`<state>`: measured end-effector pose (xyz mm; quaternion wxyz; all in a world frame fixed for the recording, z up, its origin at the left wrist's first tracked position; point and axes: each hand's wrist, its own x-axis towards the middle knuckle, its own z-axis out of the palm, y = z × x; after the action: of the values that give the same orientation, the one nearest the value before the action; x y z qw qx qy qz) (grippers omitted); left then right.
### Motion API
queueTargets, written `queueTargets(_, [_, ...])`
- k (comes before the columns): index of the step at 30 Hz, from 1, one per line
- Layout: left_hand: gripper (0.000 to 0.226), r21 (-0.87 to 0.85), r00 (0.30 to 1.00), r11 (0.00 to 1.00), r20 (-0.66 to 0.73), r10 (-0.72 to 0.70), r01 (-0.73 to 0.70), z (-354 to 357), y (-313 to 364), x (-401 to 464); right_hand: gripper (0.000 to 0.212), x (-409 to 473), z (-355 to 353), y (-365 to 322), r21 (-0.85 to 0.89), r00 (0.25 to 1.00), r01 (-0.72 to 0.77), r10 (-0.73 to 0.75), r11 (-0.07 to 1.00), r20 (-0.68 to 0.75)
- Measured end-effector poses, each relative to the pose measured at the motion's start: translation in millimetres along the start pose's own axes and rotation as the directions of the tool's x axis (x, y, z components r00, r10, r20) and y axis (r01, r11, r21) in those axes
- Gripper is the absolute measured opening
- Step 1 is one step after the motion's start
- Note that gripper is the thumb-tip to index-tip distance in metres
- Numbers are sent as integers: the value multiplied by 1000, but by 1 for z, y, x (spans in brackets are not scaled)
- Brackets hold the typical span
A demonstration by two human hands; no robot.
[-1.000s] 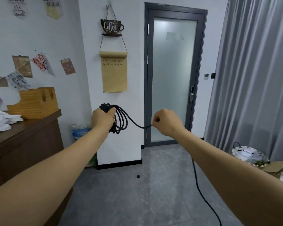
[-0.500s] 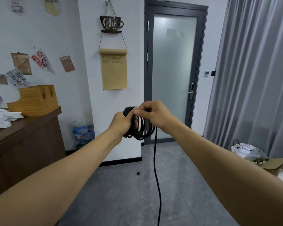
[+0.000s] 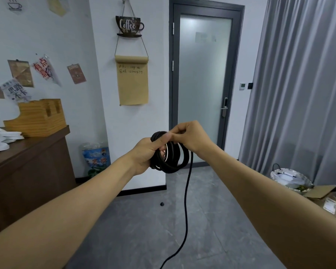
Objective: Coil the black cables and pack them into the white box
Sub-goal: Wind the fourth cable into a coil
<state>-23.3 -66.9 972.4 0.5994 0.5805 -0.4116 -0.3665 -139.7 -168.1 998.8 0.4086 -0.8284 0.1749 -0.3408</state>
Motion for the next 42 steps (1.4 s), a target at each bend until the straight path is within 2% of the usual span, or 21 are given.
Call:
queueTargets(3, [45,72,1000,997,-15,-8,10,-5,-2,1,19,0,-1,2,-11,999,-40,40,999,11])
queueTargets(6, [17,131,999,991,-47,-19,25,-10,-3,-1,19,-4,-2,6,57,994,-81,76,995,84])
queueTargets(10, [25,187,993,982,-115,-12,34,-18,-4,-3,17,-4,-9,19,95,986,-143,134,985,98])
queueTargets(15, [19,117,968,993,-250,5,25,-39,-2,0,19,-9,-28,38,11,974,-224,224,974,-12])
queueTargets(20, [20,96,875,994,-485,0,53,-67,-2,3,16,-18,-52,62,-175,946,-314,291,933,-143])
queueTargets(24, [31,121,756,992,-653,46,45,-76,2,4,13,-19,-60,74,-279,931,-342,282,897,-232])
queueTargets(27, [31,253,688,967,-707,164,29,-76,1,7,12,-14,-50,63,-528,960,-273,190,804,-207])
queueTargets(30, [27,418,677,907,-682,278,49,-67,1,11,21,-8,-26,42,-793,997,-54,81,607,-5])
queueTargets(32, [24,523,680,849,-651,337,80,-58,2,14,24,-4,-11,29,-844,990,81,56,530,130])
queueTargets(34, [26,596,699,797,-612,369,101,-52,2,17,19,1,1,19,-814,969,172,52,554,241])
queueTargets(37, [30,654,726,748,-567,388,111,-46,2,18,10,5,9,8,-638,938,201,42,743,344])
queueTargets(39, [28,660,750,747,-534,390,81,-42,1,18,10,5,10,4,-478,929,174,18,861,370])
queueTargets(42, [28,608,804,794,-466,370,-13,-32,-1,17,10,4,8,3,-284,944,120,-21,951,329])
